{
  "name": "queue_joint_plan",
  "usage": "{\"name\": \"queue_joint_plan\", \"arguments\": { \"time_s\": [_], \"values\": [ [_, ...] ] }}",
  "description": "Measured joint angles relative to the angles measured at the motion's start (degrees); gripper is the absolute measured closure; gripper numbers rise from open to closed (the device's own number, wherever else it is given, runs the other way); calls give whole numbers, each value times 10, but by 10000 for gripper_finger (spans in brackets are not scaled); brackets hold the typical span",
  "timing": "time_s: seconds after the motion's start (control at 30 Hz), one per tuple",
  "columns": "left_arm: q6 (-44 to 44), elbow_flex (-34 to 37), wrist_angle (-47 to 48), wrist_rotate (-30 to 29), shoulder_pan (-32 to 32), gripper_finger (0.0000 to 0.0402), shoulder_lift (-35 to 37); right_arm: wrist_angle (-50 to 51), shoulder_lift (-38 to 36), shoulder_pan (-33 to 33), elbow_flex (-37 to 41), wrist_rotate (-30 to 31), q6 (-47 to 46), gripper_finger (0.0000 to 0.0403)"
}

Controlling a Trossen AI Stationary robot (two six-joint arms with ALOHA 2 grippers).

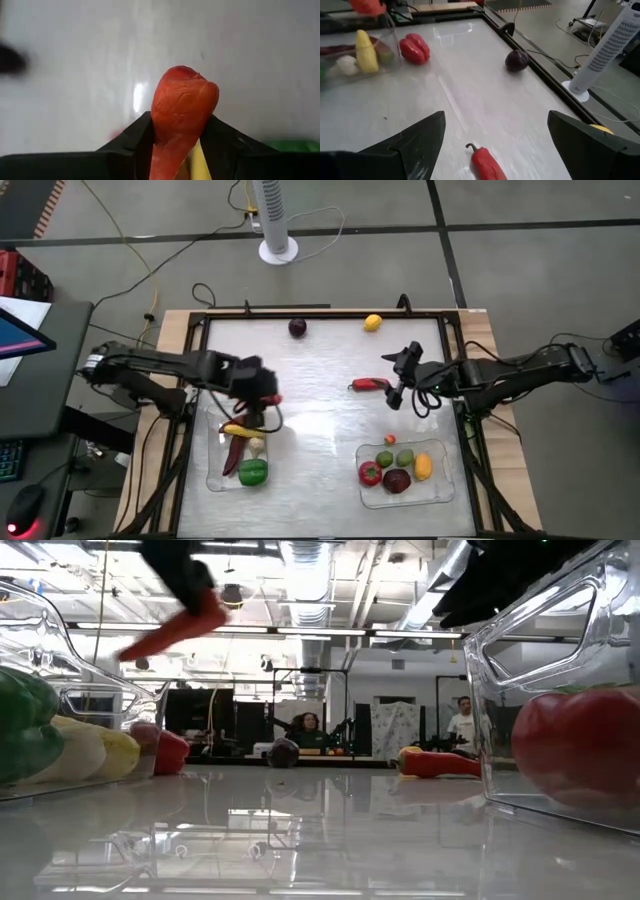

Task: Sort produce into baskets
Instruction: Put the carrot into the left transparent bin, then put the red bell pepper into the left transparent bin

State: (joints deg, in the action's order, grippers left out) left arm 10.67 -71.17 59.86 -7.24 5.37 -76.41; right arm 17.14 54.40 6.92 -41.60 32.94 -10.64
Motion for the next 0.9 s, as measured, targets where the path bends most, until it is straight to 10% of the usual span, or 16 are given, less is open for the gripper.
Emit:
{"name": "queue_joint_plan", "arguments": {
  "time_s": [0.47,0.9],
  "values": [
    [180,136,-48,-37,91,173,80,-28,-16,6,0,1,-11,23],
    [124,136,-76,-79,-92,134,33,-28,-16,9,0,0,-9,24]
  ]
}}
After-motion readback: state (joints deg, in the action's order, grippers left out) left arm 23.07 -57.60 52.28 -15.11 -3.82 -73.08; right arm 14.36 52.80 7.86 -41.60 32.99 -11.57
